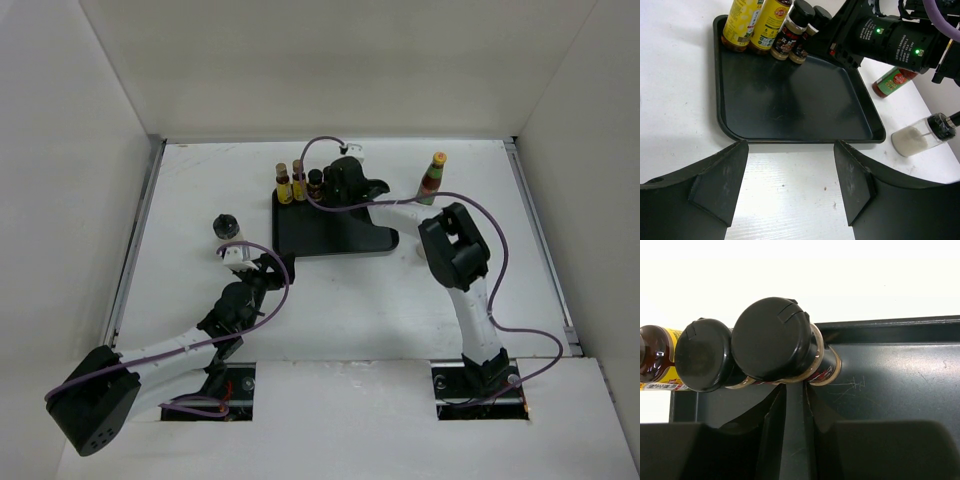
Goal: Organize the condiment bottles
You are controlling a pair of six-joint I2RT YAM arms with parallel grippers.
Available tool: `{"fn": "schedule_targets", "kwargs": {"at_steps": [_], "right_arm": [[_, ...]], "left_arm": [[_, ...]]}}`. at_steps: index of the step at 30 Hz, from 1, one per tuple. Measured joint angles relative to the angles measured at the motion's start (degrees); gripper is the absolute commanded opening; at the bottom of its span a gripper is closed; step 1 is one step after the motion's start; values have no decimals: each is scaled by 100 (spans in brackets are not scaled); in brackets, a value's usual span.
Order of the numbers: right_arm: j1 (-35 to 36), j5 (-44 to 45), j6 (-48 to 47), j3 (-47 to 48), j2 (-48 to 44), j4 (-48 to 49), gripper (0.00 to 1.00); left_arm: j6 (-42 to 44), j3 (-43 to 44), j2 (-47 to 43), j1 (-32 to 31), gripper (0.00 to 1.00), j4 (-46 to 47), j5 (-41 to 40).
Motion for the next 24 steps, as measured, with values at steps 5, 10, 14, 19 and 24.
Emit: {"fn": "schedule_targets", "kwargs": {"at_steps": [5, 10, 14, 19, 24], "right_arm": [[0, -4, 4, -358, -164, 90, 39], [0, 42, -70, -1930, -1373, 98, 59], [0, 284, -223, -3086, -3064, 170, 73], [-55, 1102, -310, -4140, -5202, 339, 87], [-396, 2205, -317, -4566, -5860, -186, 98]], "left_arm": [[0, 0, 0, 0, 67, 0, 0], [0, 0, -4, 0, 67, 0, 2], [-2, 0, -4, -4, 68, 2, 4], [-13, 0, -4, -13, 68, 2, 7], [-52, 0, -2, -17, 68, 4, 9]]}}
